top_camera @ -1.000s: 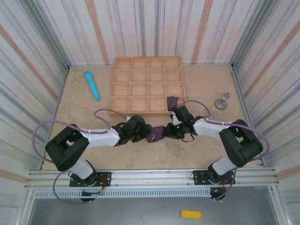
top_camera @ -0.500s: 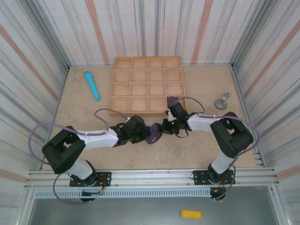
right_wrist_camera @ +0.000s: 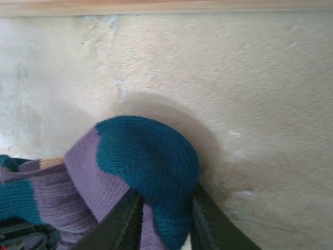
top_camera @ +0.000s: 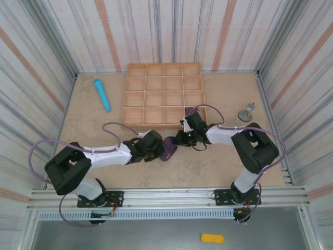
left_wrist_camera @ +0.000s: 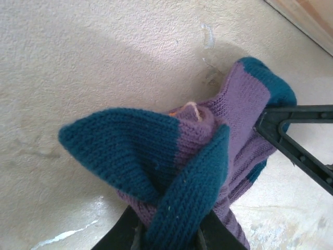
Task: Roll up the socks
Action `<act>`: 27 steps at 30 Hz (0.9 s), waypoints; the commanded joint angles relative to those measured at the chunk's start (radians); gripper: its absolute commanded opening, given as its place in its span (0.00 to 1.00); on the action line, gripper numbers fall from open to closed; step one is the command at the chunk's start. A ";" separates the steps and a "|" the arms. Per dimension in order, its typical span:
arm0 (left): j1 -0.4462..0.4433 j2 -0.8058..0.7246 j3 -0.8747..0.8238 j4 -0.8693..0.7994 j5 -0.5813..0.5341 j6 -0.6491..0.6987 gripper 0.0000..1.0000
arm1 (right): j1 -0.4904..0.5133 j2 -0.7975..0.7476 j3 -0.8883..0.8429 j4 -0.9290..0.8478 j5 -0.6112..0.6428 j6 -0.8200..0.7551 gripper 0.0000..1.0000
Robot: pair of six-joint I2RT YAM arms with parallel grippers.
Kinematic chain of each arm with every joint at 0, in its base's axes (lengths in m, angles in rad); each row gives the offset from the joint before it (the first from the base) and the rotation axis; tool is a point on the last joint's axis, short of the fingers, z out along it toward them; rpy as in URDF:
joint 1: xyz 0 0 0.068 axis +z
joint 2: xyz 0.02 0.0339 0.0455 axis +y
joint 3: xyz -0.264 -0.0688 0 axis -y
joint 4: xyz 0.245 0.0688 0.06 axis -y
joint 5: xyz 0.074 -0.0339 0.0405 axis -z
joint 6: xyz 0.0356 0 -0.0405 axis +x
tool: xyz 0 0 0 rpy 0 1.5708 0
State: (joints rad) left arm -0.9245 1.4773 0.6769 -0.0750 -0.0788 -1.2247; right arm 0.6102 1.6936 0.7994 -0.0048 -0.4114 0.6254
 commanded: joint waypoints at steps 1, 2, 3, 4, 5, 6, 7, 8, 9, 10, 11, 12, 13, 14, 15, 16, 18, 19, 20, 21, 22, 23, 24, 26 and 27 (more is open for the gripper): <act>-0.029 0.026 0.035 -0.157 -0.054 -0.042 0.00 | 0.023 -0.066 -0.034 0.015 0.032 -0.071 0.39; -0.038 0.026 0.047 -0.181 -0.072 -0.054 0.00 | 0.030 -0.090 -0.052 0.022 0.045 -0.076 0.47; -0.044 0.026 0.056 -0.202 -0.082 -0.063 0.00 | 0.038 -0.114 -0.072 0.032 0.058 -0.082 0.50; -0.050 0.028 0.066 -0.219 -0.089 -0.070 0.00 | 0.049 -0.145 -0.094 0.044 0.071 -0.090 0.53; -0.052 0.033 0.076 -0.238 -0.089 -0.077 0.00 | 0.060 -0.172 -0.114 0.049 0.087 -0.101 0.56; -0.054 0.041 0.094 -0.275 -0.089 -0.091 0.00 | 0.078 -0.204 -0.134 0.049 0.114 -0.116 0.60; -0.054 0.050 0.111 -0.317 -0.089 -0.110 0.00 | 0.099 -0.240 -0.156 0.047 0.152 -0.132 0.65; -0.053 0.057 0.123 -0.340 -0.088 -0.117 0.00 | 0.119 -0.269 -0.178 0.047 0.188 -0.142 0.70; -0.054 0.063 0.136 -0.357 -0.088 -0.118 0.00 | 0.140 -0.312 -0.200 0.055 0.224 -0.155 0.74; -0.056 0.070 0.149 -0.372 -0.088 -0.126 0.00 | 0.158 -0.348 -0.227 0.066 0.254 -0.165 0.77; -0.058 0.078 0.157 -0.380 -0.086 -0.132 0.00 | 0.173 -0.378 -0.252 0.077 0.278 -0.173 0.78; -0.059 0.088 0.171 -0.390 -0.079 -0.131 0.00 | 0.190 -0.408 -0.280 0.089 0.306 -0.181 0.81; -0.058 0.100 0.188 -0.407 -0.076 -0.132 0.00 | 0.204 -0.435 -0.300 0.091 0.331 -0.190 0.83; -0.059 0.112 0.205 -0.423 -0.074 -0.131 0.00 | 0.219 -0.458 -0.313 0.091 0.347 -0.206 0.83; -0.060 0.126 0.225 -0.444 -0.071 -0.134 0.00 | 0.245 -0.480 -0.328 0.090 0.378 -0.220 0.84; -0.060 0.137 0.241 -0.460 -0.069 -0.136 0.00 | 0.272 -0.504 -0.346 0.098 0.414 -0.235 0.85; -0.060 0.152 0.261 -0.470 -0.059 -0.139 0.00 | 0.314 -0.540 -0.388 0.138 0.447 -0.263 0.85; -0.060 0.158 0.268 -0.470 -0.054 -0.140 0.00 | 0.340 -0.556 -0.412 0.171 0.462 -0.282 0.84; -0.060 0.162 0.276 -0.470 -0.048 -0.141 0.00 | 0.362 -0.565 -0.433 0.200 0.481 -0.300 0.84; -0.060 0.170 0.285 -0.476 -0.046 -0.141 0.00 | 0.390 -0.573 -0.451 0.229 0.504 -0.320 0.84; -0.060 0.178 0.299 -0.491 -0.041 -0.144 0.00 | 0.418 -0.579 -0.465 0.252 0.532 -0.338 0.84; -0.060 0.186 0.314 -0.514 -0.040 -0.151 0.00 | 0.439 -0.581 -0.476 0.272 0.559 -0.351 0.83; -0.060 0.197 0.331 -0.532 -0.036 -0.151 0.00 | 0.465 -0.581 -0.492 0.306 0.580 -0.368 0.83; -0.062 0.213 0.359 -0.558 -0.026 -0.149 0.00 | 0.505 -0.579 -0.527 0.380 0.622 -0.400 0.83; -0.062 0.222 0.370 -0.569 -0.018 -0.154 0.00 | 0.518 -0.572 -0.539 0.411 0.633 -0.416 0.82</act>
State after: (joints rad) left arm -0.9775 1.6646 1.0180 -0.5339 -0.1211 -1.3556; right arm 1.0950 1.1286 0.2901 0.2733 0.1158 0.3008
